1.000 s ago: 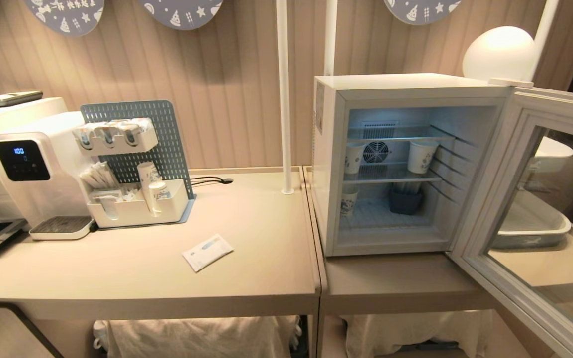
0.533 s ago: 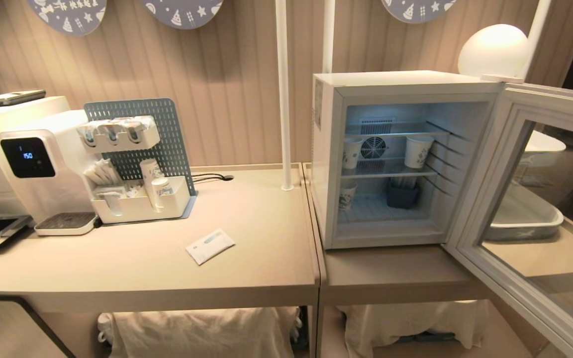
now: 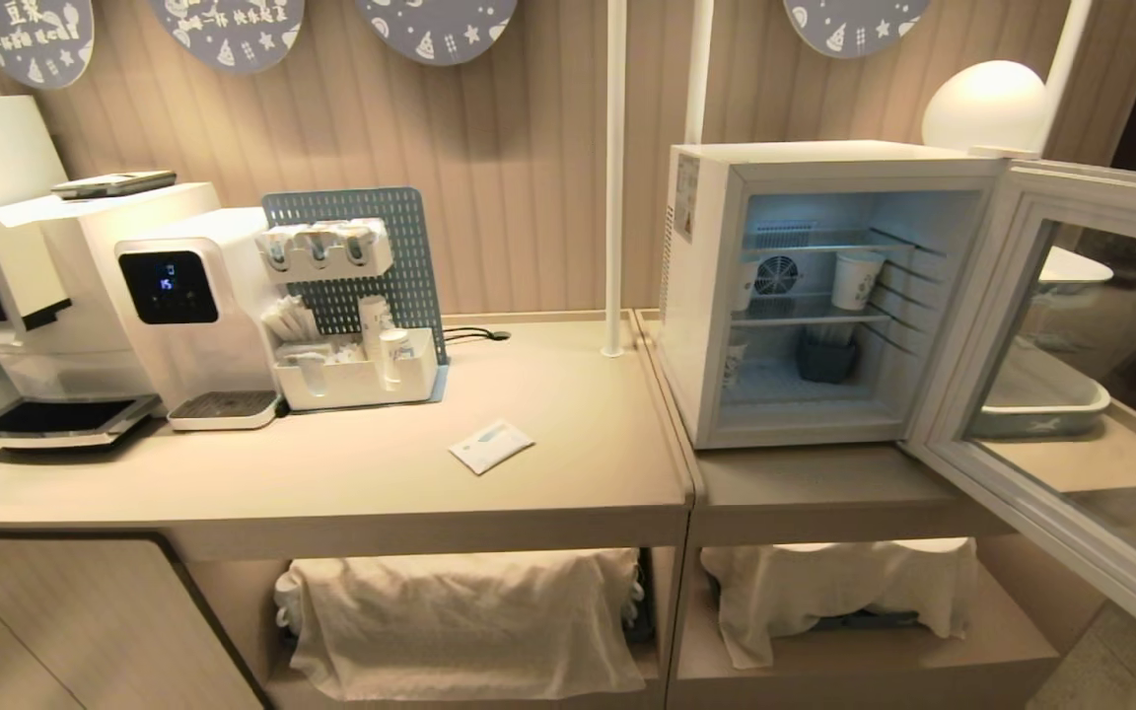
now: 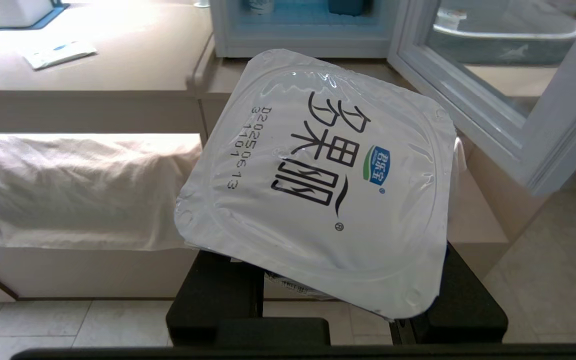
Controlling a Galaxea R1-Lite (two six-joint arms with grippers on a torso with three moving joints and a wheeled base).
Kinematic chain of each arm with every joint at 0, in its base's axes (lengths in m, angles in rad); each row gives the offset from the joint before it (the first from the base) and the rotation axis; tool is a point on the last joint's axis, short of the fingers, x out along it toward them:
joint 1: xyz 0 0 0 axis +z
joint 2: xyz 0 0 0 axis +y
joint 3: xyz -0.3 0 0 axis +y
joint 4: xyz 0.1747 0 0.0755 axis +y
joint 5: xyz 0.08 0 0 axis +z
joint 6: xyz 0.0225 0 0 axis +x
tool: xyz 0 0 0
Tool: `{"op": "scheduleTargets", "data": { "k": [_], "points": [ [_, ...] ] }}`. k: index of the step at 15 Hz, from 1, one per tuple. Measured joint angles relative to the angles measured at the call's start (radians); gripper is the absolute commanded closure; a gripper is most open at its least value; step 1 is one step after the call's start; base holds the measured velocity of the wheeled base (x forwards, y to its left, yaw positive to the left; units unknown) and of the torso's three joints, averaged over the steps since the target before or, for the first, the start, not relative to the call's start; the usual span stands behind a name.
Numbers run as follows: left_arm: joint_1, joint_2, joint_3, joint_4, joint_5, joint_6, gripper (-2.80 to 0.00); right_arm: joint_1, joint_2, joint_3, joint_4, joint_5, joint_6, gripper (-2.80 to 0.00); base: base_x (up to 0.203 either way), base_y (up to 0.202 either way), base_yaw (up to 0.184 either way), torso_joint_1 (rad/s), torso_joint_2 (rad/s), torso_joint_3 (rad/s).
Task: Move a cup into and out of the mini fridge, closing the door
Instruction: Place the yoghurt on the table
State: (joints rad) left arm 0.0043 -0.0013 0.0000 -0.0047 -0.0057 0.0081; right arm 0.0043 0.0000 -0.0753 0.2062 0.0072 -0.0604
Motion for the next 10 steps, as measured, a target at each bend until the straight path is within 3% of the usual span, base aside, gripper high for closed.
{"op": "scheduleTargets", "data": {
  "k": [3,10],
  "points": [
    [0.0,0.0,0.0,0.002,-0.001,0.007,0.0,0.001,0.0,0.0,0.0,0.0,0.0,0.0,-0.004,0.131,0.001,0.002,0.01,0.001],
    [-0.002,0.0,0.0,0.0,0.0,0.004,0.0,0.0,0.0,0.0,0.0,0.0,-0.001,0.0,0.0,0.189,0.0,0.003,0.0,0.001]
  ]
}}
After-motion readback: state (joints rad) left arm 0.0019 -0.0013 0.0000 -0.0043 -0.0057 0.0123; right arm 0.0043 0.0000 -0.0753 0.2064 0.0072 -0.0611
